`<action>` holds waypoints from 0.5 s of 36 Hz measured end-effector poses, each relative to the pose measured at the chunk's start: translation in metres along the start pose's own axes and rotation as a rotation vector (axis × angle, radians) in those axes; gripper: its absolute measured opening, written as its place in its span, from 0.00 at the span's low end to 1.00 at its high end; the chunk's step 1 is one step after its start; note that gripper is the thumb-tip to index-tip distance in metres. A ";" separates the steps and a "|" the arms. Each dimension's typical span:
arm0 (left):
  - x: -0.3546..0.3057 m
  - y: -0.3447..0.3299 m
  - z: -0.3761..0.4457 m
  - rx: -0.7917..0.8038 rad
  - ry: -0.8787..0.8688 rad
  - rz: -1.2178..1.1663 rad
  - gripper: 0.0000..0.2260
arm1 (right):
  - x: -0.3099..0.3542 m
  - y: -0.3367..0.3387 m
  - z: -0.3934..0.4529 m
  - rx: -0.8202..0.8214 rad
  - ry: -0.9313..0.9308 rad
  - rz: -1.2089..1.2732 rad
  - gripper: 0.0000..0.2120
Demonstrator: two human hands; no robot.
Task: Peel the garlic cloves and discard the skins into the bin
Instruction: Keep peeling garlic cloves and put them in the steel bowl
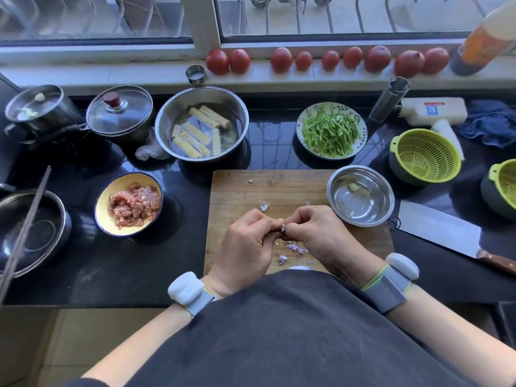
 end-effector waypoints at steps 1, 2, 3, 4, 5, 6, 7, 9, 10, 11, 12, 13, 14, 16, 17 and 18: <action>0.000 0.000 0.000 -0.002 0.000 0.003 0.08 | -0.001 0.000 0.000 0.001 -0.003 0.004 0.06; 0.000 0.000 0.000 -0.005 0.002 0.005 0.08 | -0.002 0.000 0.001 0.000 -0.004 0.009 0.06; 0.000 0.000 0.000 -0.007 0.005 0.007 0.08 | -0.002 0.000 0.001 -0.003 -0.003 0.013 0.06; 0.000 0.000 0.000 -0.010 0.007 0.009 0.08 | -0.003 0.000 0.001 -0.006 0.000 0.018 0.06; 0.000 0.000 0.000 -0.013 0.006 0.011 0.08 | -0.003 0.000 0.002 -0.010 0.006 0.019 0.06; 0.000 -0.001 0.000 -0.016 0.004 0.013 0.08 | -0.003 0.000 0.002 -0.014 0.011 0.018 0.06; 0.001 -0.001 -0.001 -0.020 0.001 0.015 0.08 | -0.004 0.000 0.002 -0.017 0.015 0.017 0.06; 0.002 -0.002 -0.001 -0.032 0.002 0.007 0.08 | -0.005 0.000 0.003 -0.021 0.015 0.024 0.07; 0.002 -0.002 -0.001 -0.041 0.003 -0.006 0.08 | -0.007 -0.001 0.004 -0.024 0.008 0.036 0.07; 0.002 -0.003 -0.001 -0.046 0.002 -0.020 0.07 | -0.009 -0.001 0.005 -0.029 0.000 0.051 0.07; 0.002 -0.004 -0.001 -0.048 0.001 -0.029 0.07 | -0.011 -0.001 0.006 -0.034 -0.006 0.067 0.06; 0.003 -0.005 -0.001 -0.052 0.012 -0.038 0.07 | -0.013 -0.001 0.007 -0.032 -0.010 0.085 0.05; 0.006 -0.006 -0.001 -0.061 0.051 -0.061 0.07 | -0.013 -0.001 0.006 -0.020 -0.013 0.114 0.05; 0.018 -0.006 -0.003 -0.079 0.213 -0.166 0.08 | -0.013 -0.002 0.005 0.013 -0.023 0.208 0.04; 0.024 -0.008 -0.004 -0.074 0.307 -0.234 0.08 | -0.012 -0.002 0.004 0.026 -0.026 0.243 0.03; 0.030 -0.010 -0.006 -0.063 0.400 -0.310 0.08 | -0.011 -0.002 0.003 0.039 -0.026 0.258 0.03</action>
Point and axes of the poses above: each hand's wrist, its own z-axis towards the middle knuckle, its own y-axis out of the back of the hand, x = y × z, the point moved 6 cm from there along z, towards the middle knuckle, and after that the axes turned 2 degrees about -x, right-handed, at the moved point
